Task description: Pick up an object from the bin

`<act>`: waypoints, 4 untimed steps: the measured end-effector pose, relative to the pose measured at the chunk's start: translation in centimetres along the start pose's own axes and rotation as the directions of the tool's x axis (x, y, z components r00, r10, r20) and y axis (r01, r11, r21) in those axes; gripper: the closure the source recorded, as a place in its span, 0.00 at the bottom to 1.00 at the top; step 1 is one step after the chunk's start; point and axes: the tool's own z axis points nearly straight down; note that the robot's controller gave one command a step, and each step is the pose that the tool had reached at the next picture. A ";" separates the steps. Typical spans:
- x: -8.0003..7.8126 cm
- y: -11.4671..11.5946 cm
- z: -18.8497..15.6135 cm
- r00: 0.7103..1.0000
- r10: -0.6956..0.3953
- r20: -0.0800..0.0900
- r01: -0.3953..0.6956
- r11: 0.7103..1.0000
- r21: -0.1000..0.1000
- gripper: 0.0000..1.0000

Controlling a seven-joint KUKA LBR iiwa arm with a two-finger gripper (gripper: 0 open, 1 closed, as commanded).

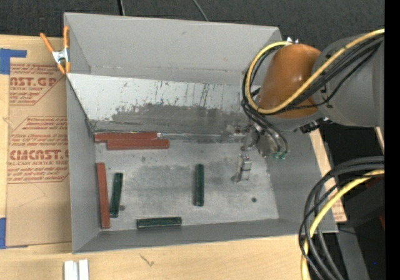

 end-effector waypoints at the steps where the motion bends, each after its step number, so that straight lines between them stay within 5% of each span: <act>1: 2.6 4.2 0.2 0.989 -0.148 0.000 0.148 0.989 0.003 0.00; 2: 3.3 8.1 4.4 0.991 -0.132 0.000 0.132 0.991 0.002 0.00; 3: 2.6 10.3 5.7 0.979 -0.204 0.011 0.204 0.979 0.005 1.00; 4: 2.6 10.3 5.7 0.977 -0.215 0.011 0.215 0.977 0.004 1.00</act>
Offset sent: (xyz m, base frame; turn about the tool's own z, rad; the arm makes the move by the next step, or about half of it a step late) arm -0.0379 0.0814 -0.0462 -0.1313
